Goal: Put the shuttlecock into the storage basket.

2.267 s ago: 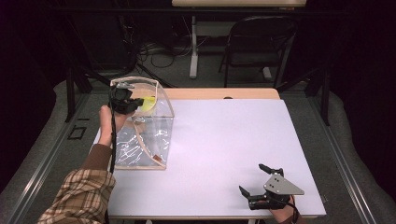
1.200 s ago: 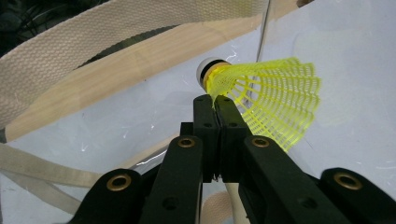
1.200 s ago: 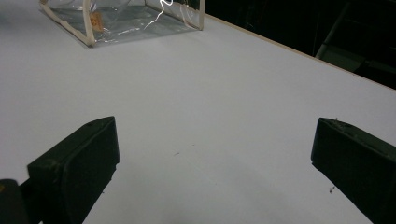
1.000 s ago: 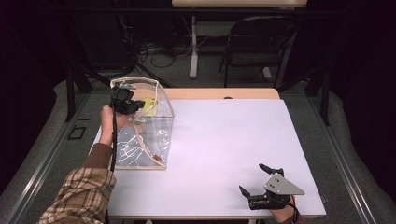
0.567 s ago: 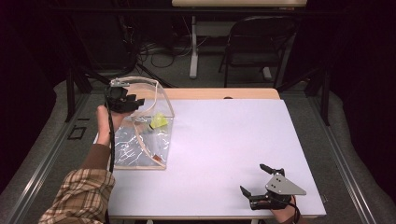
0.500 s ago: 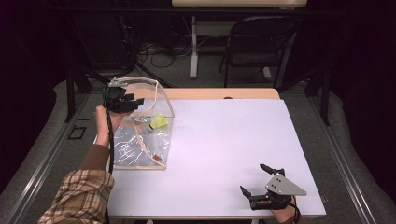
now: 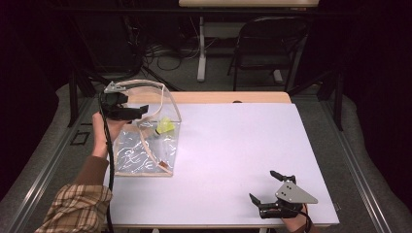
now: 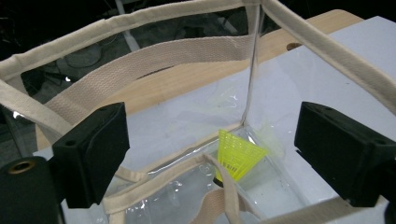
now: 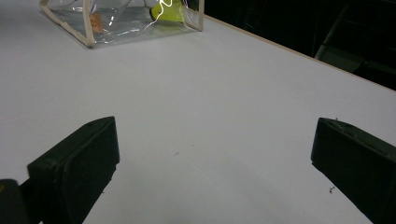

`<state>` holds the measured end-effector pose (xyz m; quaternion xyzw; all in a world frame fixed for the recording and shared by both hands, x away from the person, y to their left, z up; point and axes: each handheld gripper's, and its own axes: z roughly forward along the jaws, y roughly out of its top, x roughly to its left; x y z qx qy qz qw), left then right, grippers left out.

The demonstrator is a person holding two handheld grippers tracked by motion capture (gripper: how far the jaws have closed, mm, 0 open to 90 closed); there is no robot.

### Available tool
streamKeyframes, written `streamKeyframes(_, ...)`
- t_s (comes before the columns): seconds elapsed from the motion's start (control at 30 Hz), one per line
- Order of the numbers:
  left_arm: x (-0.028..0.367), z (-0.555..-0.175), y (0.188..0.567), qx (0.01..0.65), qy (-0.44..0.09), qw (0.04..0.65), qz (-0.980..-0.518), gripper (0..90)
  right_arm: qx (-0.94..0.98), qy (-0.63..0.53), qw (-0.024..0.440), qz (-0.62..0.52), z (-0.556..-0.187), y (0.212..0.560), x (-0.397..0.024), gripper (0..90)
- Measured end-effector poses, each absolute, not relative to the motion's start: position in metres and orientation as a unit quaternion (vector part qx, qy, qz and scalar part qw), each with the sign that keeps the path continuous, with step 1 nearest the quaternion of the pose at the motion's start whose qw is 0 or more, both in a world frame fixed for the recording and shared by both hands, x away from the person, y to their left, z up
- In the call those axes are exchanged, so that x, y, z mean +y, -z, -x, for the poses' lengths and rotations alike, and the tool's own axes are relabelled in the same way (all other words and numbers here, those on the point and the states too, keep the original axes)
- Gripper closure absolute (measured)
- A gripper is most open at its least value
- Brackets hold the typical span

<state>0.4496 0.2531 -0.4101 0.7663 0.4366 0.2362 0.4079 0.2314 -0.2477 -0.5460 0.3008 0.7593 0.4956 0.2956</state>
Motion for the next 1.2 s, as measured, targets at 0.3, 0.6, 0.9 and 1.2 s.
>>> streamKeyframes(0.3,0.251,-0.423,0.406,0.424,-0.250,0.409,-0.768,0.3,0.759,-0.495,0.298,-0.300,-0.231,0.546,-0.247,0.3)
streamKeyframes(0.6,0.253,-0.388,0.406,0.412,-0.267,0.419,-0.764,0.2,0.759,-0.495,0.298,-0.301,-0.230,0.545,-0.247,0.3)
streamKeyframes(0.9,0.250,-0.354,0.408,0.393,-0.288,0.429,-0.760,0.1,0.759,-0.495,0.298,-0.300,-0.230,0.545,-0.247,0.3)
streamKeyframes(1.2,0.249,-0.331,0.415,0.385,-0.301,0.438,-0.755,0.2,0.759,-0.494,0.297,-0.301,-0.230,0.545,-0.247,0.3)
